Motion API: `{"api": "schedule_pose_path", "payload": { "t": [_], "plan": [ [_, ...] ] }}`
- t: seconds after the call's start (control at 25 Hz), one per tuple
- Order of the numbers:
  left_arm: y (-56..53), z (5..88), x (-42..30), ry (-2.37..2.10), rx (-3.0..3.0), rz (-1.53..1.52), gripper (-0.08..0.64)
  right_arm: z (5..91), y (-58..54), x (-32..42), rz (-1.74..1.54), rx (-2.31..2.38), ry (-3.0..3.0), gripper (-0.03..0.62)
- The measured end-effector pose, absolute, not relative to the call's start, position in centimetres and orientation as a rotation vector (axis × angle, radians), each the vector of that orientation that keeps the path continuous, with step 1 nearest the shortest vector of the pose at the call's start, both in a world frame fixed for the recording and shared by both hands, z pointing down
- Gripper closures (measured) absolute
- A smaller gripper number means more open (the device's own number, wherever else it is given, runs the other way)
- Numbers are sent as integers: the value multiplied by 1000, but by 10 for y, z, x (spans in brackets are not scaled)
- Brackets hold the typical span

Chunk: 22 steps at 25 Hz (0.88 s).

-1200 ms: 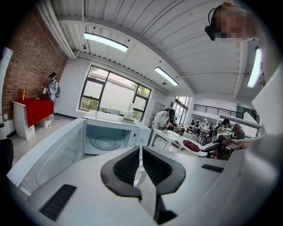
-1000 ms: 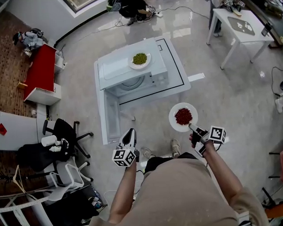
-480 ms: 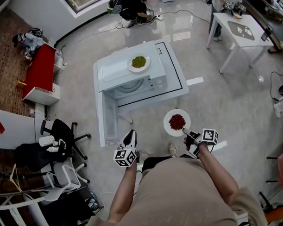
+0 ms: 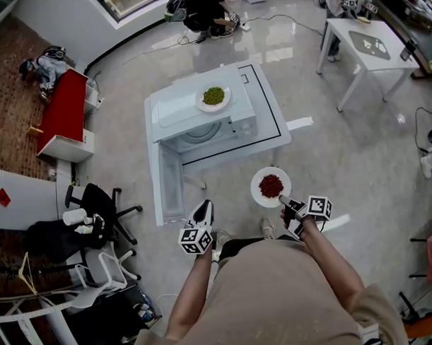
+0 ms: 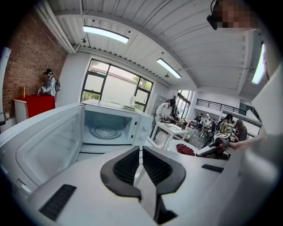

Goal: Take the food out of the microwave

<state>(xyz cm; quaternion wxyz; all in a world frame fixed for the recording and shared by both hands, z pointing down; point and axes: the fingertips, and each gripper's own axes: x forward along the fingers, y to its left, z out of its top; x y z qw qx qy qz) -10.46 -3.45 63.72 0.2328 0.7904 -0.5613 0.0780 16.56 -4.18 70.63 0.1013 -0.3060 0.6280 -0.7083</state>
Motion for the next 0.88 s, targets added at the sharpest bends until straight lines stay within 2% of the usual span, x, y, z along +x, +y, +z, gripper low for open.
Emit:
{"api": "schedule_pose_path", "payload": {
  "t": [0.4, 0.88],
  "plan": [
    [-23, 659, -103, -1533, 2146, 244, 549, 733, -41, 172, -2097, -957, 1894, 577],
    [-16, 659, -97, -1535, 2126, 250, 549, 717, -42, 170, -2061, -928, 1895, 578]
  ]
}}
